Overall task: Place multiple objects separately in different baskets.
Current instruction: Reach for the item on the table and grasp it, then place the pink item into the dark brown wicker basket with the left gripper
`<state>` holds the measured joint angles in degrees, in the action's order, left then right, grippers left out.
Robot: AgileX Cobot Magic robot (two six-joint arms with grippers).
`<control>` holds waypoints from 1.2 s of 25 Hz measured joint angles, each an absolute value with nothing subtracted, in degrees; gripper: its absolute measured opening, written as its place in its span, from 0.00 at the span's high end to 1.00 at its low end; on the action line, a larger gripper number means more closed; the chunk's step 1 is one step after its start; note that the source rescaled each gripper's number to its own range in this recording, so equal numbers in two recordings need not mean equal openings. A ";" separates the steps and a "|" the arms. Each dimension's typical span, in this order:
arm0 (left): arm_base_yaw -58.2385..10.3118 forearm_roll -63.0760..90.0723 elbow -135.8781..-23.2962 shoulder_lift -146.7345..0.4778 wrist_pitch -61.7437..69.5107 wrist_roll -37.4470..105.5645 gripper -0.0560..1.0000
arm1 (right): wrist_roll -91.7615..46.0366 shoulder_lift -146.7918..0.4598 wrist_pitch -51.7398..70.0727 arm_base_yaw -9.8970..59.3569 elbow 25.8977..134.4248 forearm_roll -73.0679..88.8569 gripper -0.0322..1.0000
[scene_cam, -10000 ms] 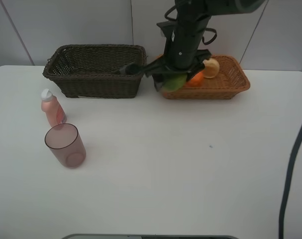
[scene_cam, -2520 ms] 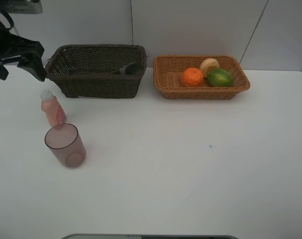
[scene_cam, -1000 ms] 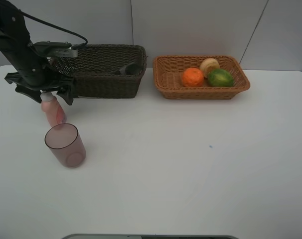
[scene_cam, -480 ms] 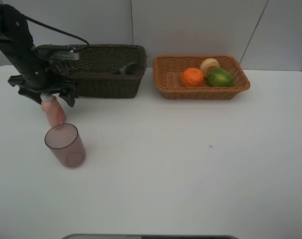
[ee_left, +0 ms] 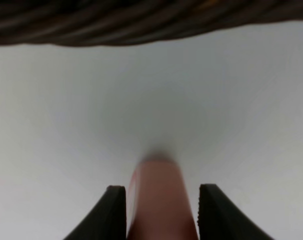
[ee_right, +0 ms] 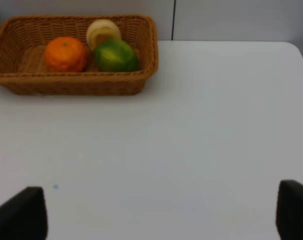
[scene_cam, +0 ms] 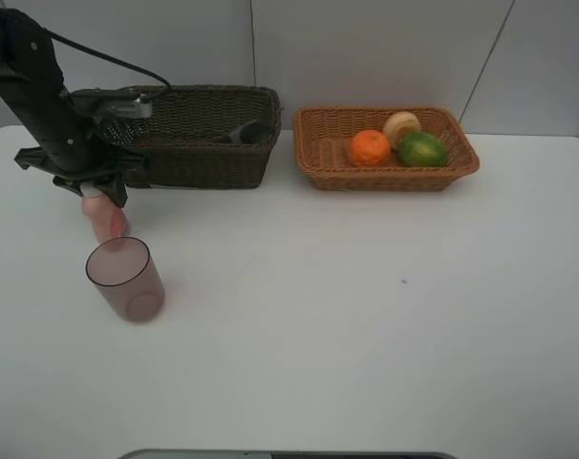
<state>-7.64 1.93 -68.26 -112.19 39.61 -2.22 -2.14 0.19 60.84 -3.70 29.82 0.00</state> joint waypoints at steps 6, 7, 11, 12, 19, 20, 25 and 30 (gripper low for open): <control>-7.64 2.08 -68.26 -112.19 39.66 -2.22 0.58 | -2.14 0.19 60.84 -3.70 29.82 0.00 0.07; -7.64 2.08 -68.26 -112.19 39.66 -2.22 0.58 | -2.14 0.19 60.84 -3.70 29.82 0.00 0.07; -7.64 2.08 -68.26 -112.19 39.66 -2.22 0.58 | -2.14 0.19 60.84 -3.70 29.82 0.00 0.07; -7.64 2.08 -68.26 -112.13 39.66 -2.22 0.58 | -2.14 0.19 60.84 -3.70 29.82 0.00 0.07; -7.64 2.08 -70.88 -105.12 43.01 -2.22 0.58 | -2.14 0.19 60.84 -3.70 29.82 0.00 0.07; -7.64 2.08 -71.75 -103.70 43.87 -2.22 0.58 | -2.14 0.19 60.84 -3.70 29.82 0.00 0.07; -7.64 2.08 -78.80 -100.52 47.31 -3.73 0.58 | -2.14 0.19 60.84 -3.70 29.82 0.00 0.07; -7.64 0.72 -86.06 -101.06 45.94 -5.08 0.58 | -2.14 0.19 60.84 -3.70 29.82 0.00 0.07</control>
